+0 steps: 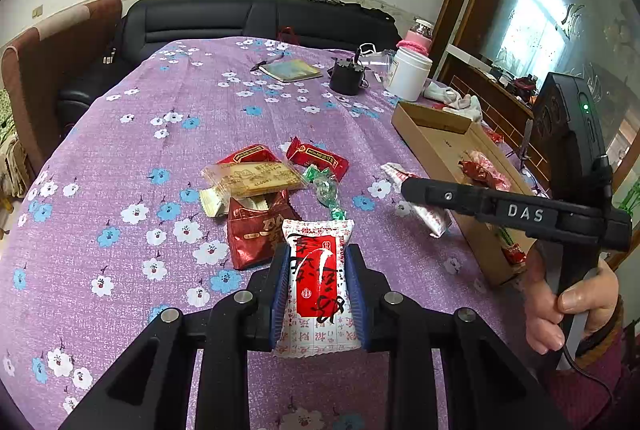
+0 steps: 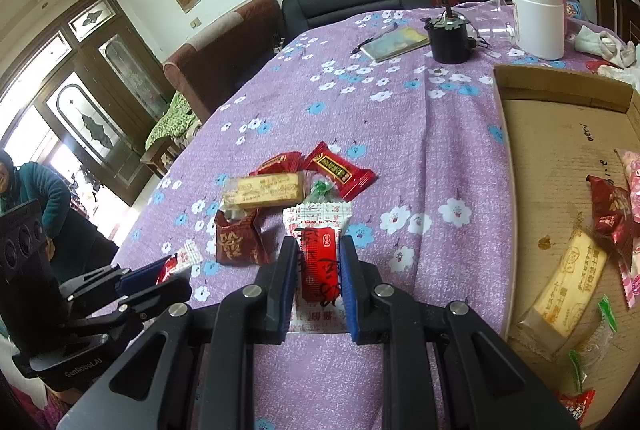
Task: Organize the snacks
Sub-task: 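Carry the white-and-red packet over the tray and open the right gripper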
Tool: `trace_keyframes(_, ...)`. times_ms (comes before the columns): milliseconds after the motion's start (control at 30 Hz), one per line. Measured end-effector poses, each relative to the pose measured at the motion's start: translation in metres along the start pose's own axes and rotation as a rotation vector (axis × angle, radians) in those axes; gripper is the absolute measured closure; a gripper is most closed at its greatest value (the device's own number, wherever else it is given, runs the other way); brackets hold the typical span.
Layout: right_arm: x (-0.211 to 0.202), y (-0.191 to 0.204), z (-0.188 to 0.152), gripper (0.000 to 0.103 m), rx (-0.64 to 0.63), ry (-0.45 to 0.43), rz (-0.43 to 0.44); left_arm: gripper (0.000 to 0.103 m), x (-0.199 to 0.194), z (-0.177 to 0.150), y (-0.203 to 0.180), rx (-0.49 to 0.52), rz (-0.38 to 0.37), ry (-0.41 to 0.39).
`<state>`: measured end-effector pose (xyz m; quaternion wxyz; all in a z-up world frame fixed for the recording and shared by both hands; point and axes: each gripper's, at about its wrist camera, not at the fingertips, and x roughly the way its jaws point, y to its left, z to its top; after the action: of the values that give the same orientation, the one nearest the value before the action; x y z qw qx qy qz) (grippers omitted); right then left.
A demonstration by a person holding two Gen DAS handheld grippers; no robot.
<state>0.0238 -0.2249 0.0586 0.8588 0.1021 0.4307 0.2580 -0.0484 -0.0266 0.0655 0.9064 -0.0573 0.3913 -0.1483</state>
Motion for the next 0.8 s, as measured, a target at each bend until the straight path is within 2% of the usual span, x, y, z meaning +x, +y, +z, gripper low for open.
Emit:
trace_keyframes(233,-0.026,-0.013,0.011,0.083,0.071,-0.057,0.029,0.075,0.002,0.013,-0.014,0.025,-0.033,-0.007)
trace_keyframes(367,-0.043,-0.021,0.015,0.083,0.091,-0.089,0.015,0.075,0.008,0.024,-0.033,0.061,-0.059,-0.004)
trace_keyframes(500,-0.069,-0.043,0.019,0.083,0.104,-0.133,-0.044,0.075,0.014,0.035,-0.057,0.102,-0.092,-0.001)
trace_keyframes(667,-0.102,-0.096,0.017,0.083,0.187,-0.208,-0.152,0.075,0.033,0.048,-0.103,0.154,-0.157,0.021)
trace_keyframes(800,-0.107,-0.13,0.01,0.083,0.246,-0.232,-0.233,0.075,0.056,0.051,-0.14,0.169,-0.211,0.048)
